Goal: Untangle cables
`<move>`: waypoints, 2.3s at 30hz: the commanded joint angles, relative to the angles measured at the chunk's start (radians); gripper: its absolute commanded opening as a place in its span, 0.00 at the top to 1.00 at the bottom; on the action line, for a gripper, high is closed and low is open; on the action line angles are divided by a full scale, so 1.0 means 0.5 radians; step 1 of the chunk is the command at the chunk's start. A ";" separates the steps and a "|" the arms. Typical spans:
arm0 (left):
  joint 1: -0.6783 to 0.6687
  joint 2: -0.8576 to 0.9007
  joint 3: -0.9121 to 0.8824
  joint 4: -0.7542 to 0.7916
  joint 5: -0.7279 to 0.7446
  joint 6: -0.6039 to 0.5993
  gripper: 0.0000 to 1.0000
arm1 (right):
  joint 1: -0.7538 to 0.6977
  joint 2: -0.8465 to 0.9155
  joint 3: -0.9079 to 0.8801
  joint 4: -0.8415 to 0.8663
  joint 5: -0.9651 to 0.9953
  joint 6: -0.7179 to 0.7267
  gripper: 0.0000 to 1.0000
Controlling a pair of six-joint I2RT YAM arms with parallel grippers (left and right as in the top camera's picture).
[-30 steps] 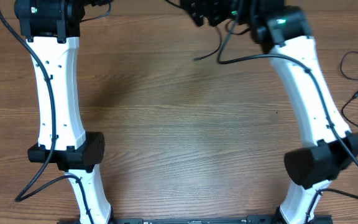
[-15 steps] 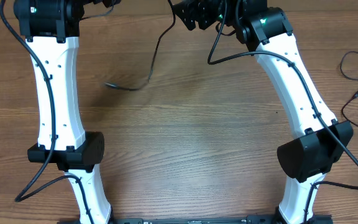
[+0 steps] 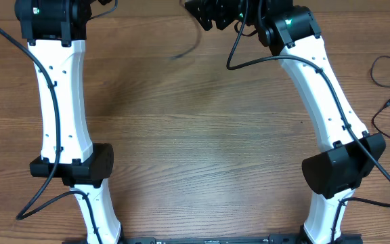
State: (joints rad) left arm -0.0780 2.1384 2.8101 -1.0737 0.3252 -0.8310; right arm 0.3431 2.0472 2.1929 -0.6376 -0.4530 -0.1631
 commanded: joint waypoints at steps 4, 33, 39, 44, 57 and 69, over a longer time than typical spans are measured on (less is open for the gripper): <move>-0.009 0.000 0.010 -0.002 -0.067 0.028 0.95 | 0.114 -0.017 0.067 0.002 -0.127 0.009 0.12; 0.218 -0.018 0.022 0.030 0.622 0.187 0.18 | -0.127 0.088 0.067 -0.167 0.359 0.017 0.96; 0.218 -0.017 0.022 0.110 0.663 0.208 0.00 | -0.161 0.088 0.067 -0.214 0.228 0.017 0.96; 0.092 -0.013 0.021 0.093 0.532 0.551 0.00 | -0.095 0.088 0.067 -0.232 0.228 0.017 0.96; -0.128 0.001 -0.053 -0.085 -0.327 1.421 0.00 | -0.021 -0.212 0.068 -0.317 0.248 0.018 0.96; 0.034 0.089 -0.053 -0.110 0.089 1.431 0.00 | -0.026 -0.562 0.068 -0.468 0.252 0.018 0.96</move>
State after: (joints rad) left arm -0.0494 2.1422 2.7888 -1.1294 0.2745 -0.1455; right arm 0.3344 1.7855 2.2051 -0.8654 -0.3328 -0.1577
